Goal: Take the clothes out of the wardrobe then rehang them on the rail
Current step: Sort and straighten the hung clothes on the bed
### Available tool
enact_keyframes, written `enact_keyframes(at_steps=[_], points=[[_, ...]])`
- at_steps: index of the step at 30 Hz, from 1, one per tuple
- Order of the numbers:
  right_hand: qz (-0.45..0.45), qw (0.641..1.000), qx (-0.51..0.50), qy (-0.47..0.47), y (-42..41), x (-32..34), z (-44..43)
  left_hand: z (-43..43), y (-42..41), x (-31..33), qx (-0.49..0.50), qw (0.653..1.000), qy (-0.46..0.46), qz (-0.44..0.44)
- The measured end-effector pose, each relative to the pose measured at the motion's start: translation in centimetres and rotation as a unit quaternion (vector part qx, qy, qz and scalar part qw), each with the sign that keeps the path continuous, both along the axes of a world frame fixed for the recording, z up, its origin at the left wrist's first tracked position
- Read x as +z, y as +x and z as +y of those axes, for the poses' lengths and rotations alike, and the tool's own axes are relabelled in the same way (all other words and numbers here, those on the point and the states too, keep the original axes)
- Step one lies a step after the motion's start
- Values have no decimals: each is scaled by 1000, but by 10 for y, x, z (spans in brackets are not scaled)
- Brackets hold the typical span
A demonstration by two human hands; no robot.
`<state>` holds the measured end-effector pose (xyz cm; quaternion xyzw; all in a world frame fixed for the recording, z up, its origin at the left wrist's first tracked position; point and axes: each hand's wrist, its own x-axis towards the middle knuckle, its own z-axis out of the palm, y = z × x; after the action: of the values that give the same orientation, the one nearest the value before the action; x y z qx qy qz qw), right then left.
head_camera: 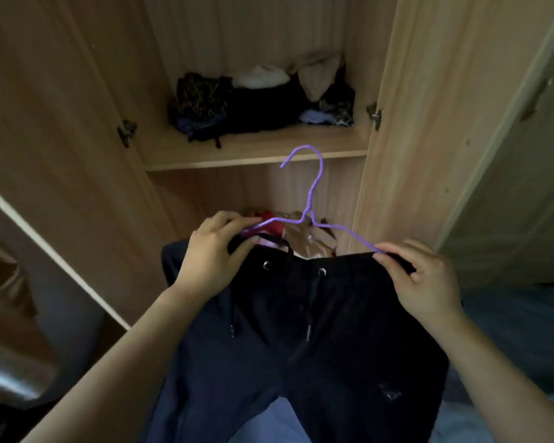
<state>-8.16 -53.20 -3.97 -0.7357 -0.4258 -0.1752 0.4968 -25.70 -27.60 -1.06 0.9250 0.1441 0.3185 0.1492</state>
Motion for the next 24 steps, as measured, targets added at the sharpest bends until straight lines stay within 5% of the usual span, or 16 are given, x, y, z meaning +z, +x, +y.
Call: enact_keyframes(at_steps=[24], points=[[-223,938,-190,186,425,362,332,340,450,319,42,955,166,-243]])
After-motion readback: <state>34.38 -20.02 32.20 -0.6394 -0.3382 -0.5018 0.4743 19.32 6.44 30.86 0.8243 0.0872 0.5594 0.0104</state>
